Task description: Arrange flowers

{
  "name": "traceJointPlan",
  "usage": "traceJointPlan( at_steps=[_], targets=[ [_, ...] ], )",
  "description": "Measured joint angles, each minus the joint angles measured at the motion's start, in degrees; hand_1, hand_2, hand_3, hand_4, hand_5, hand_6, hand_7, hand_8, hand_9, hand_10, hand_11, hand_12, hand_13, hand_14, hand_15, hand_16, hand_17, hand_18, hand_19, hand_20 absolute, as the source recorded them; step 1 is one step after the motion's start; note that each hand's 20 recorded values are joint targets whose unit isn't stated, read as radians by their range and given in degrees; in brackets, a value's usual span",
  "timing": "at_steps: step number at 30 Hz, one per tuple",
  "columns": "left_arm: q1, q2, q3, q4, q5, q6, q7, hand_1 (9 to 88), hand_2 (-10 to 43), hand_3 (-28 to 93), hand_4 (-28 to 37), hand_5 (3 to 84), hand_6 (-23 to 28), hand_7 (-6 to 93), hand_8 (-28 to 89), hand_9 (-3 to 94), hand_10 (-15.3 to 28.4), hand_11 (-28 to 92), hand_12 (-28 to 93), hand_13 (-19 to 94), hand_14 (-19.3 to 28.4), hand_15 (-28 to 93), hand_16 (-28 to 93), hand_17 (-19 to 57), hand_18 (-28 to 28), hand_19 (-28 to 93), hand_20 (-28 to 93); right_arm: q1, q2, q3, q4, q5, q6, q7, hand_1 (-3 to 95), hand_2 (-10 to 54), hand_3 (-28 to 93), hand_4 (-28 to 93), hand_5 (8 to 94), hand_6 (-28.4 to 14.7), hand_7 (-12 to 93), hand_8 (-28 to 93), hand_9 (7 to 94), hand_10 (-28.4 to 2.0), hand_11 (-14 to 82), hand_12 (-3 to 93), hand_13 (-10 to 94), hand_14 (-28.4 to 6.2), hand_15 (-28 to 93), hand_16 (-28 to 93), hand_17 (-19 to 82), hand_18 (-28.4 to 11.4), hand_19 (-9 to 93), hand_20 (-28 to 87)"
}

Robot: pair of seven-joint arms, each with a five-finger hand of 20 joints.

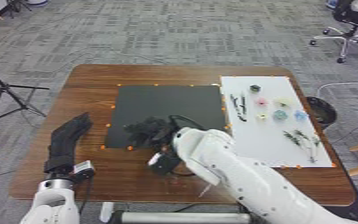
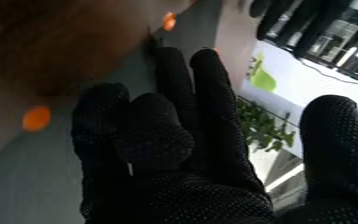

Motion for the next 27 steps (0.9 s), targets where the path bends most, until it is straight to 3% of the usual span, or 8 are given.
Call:
traceJointPlan(
  at_steps=[3,7,9,13,18,27],
  targets=[
    [0.3,-0.03,-0.11,-0.24,0.0,0.01,0.03,17.2,14.5,71,-28.3,48.6,5.0,8.9,-6,44.4,13.3,15,13,38,16.1,16,5,5.0,12.4,12,17,-1.09,3.1,3.35,-5.06,1.46,-0.96,-0.77,25.5,9.6,47,-7,60.8,-8.3,5,-5,60.0,-18.4,7.5,9.4,73,-14.2,73,31,32,-27.4,74,52],
    [1.11,-0.11,-0.39,-0.87,-0.03,0.11,0.23,17.0,13.9,71,-28.3,49.1,4.7,9.8,-6,45.2,13.4,16,12,38,16.4,17,4,5.0,12.5,12,17,-4.32,7.95,11.28,-12.36,1.66,-2.65,-4.66,29.9,0.7,55,-7,62.4,-7.0,8,-4,64.4,-18.4,8.9,15.1,63,-16.2,50,26,26,-24.1,58,43],
    [1.58,-0.23,-0.57,-1.28,-0.03,0.15,0.49,17.0,12.2,72,-28.3,49.1,4.6,10.4,-6,45.6,13.5,17,12,38,16.6,18,4,4.4,13.4,14,17,-6.5,10.82,15.72,-15.88,-0.85,-2.63,-8.31,30.8,-3.4,59,-9,62.5,-6.3,10,-4,64.5,-18.2,9.4,17.3,61,-16.5,46,27,25,-23.8,57,42],
    [2.3,-0.44,-1.04,-2.17,-0.02,0.17,1.04,20.4,7.0,72,-28.3,49.2,4.3,11.2,-7,45.8,13.5,18,12,38,16.7,18,3,3.9,14.1,15,17,-12.72,17.16,25.21,-21.99,-14.72,2.51,-15.42,30.8,-9.2,63,-11,61.0,-6.0,13,-3,62.6,-18.4,12.1,20.9,59,-16.3,44,29,25,-24.0,60,46],
    [2.85,-0.51,-1.72,-3.31,0.28,0.12,1.33,25.0,2.2,73,-28.2,49.2,4.1,11.9,-7,46.2,13.4,19,12,38,16.8,19,3,3.8,14.3,15,17,-23.42,22.89,39.09,-24.23,-28.94,13.66,-16.06,29.3,-9.5,62,-12,59.4,-6.3,13,-3,61.6,-18.6,16.0,23.8,62,-15.1,50,30,26,-24.4,66,50],
    [4.72,-0.67,-3.11,-4.76,0.55,0.13,1.65,24.4,3.2,72,-28.3,49.3,4.1,12.1,-7,47.0,13.7,20,12,39,16.9,20,3,4.1,14.1,15,17,-42.66,24.63,59.45,-23.02,-43.71,14.03,-12.76,27.7,-9.5,57,-15,64.2,-7.1,13,-2,70.2,-17.6,24.8,27.4,73,-10.2,60,33,36,-24.9,80,56]
  ],
)
